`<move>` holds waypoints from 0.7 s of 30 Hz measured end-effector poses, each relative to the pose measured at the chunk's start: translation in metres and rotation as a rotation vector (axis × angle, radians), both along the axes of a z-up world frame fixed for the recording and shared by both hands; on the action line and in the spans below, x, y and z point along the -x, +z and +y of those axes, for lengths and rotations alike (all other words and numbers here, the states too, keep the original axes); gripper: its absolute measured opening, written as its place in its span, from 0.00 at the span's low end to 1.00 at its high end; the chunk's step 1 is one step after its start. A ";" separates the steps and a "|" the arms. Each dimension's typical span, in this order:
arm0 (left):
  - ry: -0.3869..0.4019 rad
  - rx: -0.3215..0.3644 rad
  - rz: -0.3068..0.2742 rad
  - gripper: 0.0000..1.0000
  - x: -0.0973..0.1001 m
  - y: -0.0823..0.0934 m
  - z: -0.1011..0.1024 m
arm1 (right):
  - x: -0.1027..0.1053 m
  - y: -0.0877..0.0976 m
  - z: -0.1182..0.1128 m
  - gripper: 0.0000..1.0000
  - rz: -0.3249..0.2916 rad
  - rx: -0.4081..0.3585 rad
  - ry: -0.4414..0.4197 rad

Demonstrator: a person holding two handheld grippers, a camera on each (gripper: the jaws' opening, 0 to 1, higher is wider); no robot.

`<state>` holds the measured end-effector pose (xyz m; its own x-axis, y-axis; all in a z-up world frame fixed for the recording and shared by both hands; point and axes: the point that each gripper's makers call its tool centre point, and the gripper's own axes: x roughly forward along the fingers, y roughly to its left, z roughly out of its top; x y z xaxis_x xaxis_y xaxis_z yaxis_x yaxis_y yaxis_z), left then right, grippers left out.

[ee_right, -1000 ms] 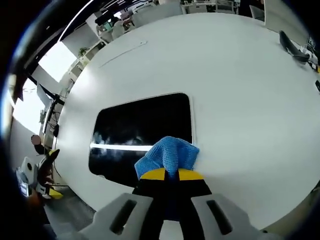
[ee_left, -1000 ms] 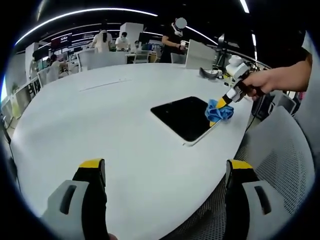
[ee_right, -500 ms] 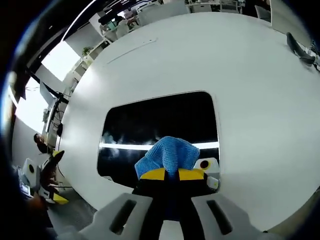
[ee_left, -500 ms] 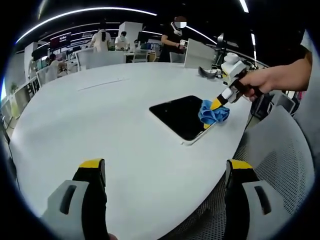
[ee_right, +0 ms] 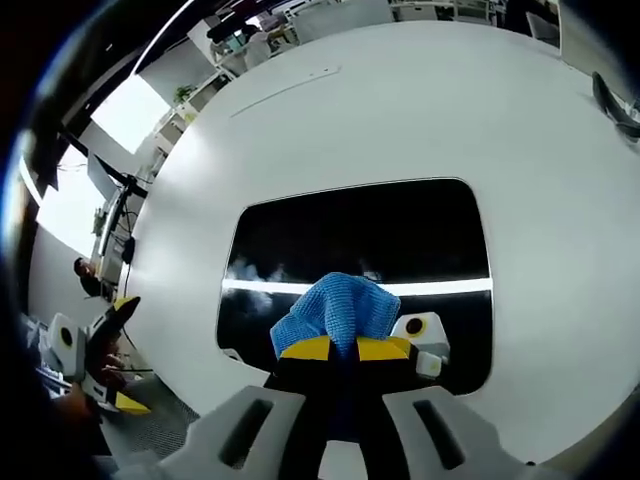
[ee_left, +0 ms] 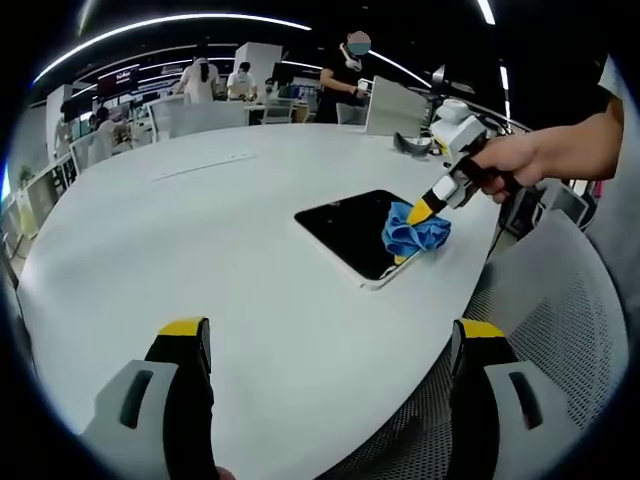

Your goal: Wipe the mirror surface with the cleaning cloth until all visible marks leave the cleaned area.

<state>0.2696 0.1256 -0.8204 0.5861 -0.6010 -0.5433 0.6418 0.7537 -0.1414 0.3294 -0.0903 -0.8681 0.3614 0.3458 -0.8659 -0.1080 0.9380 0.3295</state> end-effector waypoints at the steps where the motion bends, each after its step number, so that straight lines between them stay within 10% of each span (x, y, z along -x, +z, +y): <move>1: 0.000 0.000 -0.001 0.99 0.000 0.000 0.000 | 0.000 -0.001 0.002 0.01 0.000 -0.002 0.002; 21: -0.004 0.000 0.008 0.99 0.001 -0.001 0.000 | -0.001 0.001 0.059 0.01 0.003 -0.033 0.062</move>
<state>0.2684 0.1253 -0.8219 0.5794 -0.6035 -0.5478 0.6440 0.7509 -0.1462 0.3309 -0.0316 -0.8675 0.3356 0.3961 -0.8547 -0.1645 0.9180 0.3609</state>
